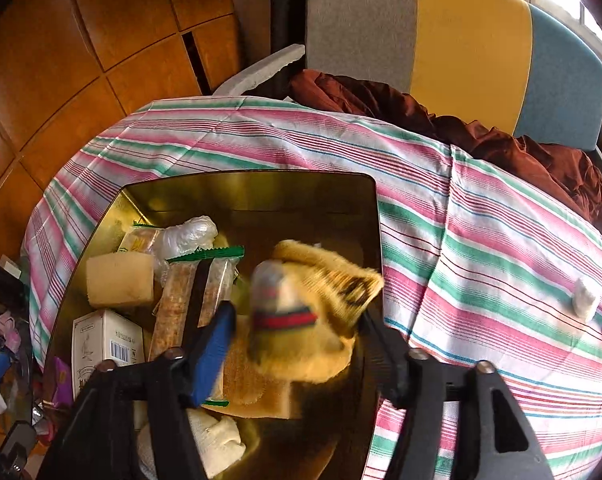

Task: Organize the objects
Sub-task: 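Carry the yellow knit sock into the gold tray with the right tool and release, then move both open tools back toward the white bag and purple snack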

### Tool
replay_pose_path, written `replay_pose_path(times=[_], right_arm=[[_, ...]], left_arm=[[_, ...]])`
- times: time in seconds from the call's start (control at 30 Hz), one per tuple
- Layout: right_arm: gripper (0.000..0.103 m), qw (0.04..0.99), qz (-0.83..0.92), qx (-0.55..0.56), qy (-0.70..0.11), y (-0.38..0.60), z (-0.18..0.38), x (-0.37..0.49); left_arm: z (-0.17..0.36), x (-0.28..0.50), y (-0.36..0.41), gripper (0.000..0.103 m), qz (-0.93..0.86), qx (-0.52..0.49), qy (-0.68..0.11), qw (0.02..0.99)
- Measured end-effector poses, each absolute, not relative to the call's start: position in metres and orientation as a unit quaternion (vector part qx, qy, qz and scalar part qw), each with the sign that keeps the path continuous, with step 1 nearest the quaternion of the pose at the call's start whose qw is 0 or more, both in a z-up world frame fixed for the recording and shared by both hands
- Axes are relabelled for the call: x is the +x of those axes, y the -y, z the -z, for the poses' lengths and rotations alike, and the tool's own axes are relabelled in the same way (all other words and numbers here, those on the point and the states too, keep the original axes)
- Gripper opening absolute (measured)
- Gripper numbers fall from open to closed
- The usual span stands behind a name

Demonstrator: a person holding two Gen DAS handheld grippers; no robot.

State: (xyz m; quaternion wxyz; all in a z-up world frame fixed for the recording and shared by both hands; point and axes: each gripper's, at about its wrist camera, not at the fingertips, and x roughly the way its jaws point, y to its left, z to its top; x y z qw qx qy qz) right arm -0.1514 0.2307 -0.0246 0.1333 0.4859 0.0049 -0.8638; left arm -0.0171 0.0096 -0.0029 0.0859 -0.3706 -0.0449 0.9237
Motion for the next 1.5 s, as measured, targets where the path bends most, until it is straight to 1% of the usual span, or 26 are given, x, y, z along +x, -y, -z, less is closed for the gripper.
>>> replay_pose_path(times=[0.13,0.23,0.3,0.43,0.6,0.87,1.1,1.5], right_arm=[[0.072,0.137,0.866,0.481,-0.002,-0.233,0.021,-0.147],[0.084,0.141,0.870,0.472,0.008,-0.238,0.014,-0.141],[0.085,0.142,0.874,0.465,0.014,-0.242,0.009,-0.136],[0.090,0.126,0.883,0.452,0.011,-0.259,0.002,-0.126],[0.090,0.092,0.887,0.452,0.011,-0.292,0.003,-0.114],[0.090,0.057,0.880,0.470,0.017,-0.344,0.019,-0.098],[0.090,0.026,0.873,0.486,0.015,-0.385,0.030,-0.084],[0.090,-0.066,0.869,0.487,0.060,-0.490,0.025,-0.088]], left_arm=[[0.005,-0.018,-0.011,0.103,-0.922,-0.374,0.044,0.087],[0.005,-0.017,-0.013,0.103,-0.921,-0.376,0.043,0.089],[0.005,-0.017,-0.014,0.103,-0.921,-0.376,0.041,0.090],[0.004,-0.016,-0.017,0.103,-0.921,-0.377,0.040,0.093],[0.003,-0.016,-0.019,0.103,-0.918,-0.380,0.049,0.101],[0.004,-0.016,-0.032,0.103,-0.915,-0.390,0.026,0.099],[-0.006,-0.014,-0.045,0.103,-0.921,-0.375,-0.004,0.102],[-0.023,-0.017,-0.085,0.103,-0.922,-0.358,-0.045,0.139]])
